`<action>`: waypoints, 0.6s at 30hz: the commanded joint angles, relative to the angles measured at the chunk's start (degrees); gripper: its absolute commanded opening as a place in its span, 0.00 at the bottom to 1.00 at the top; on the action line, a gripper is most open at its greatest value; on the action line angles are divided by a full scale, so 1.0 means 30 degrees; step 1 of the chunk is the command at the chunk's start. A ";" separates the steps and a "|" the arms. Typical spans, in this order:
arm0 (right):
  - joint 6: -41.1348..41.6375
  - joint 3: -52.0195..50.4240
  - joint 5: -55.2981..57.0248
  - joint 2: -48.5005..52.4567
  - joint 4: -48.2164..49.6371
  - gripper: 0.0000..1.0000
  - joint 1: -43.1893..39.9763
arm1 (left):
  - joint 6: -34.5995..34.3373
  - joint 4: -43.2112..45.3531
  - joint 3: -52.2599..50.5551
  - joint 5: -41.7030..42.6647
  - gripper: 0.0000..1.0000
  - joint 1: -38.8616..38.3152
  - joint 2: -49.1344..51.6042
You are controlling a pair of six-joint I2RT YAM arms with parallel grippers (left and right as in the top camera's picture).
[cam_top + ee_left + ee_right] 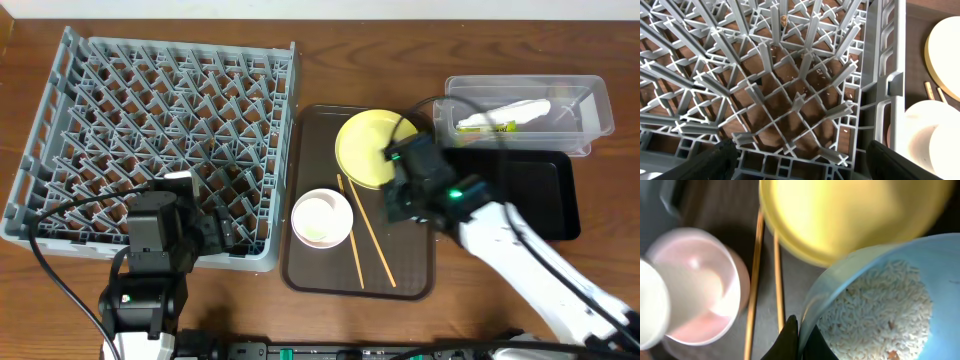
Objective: Sort waste into correct bins and load items into the dishwasher
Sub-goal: 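Grasp the rim of the blue rice bowl with the right gripper, then tip the blue bowl over the black tray to dump the rice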
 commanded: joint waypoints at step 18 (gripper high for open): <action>0.0022 -0.0590 -1.2619 -0.1406 -0.0284 0.01 -1.1956 | -0.0153 0.0000 0.0488 -0.0029 0.85 0.0066 -0.0015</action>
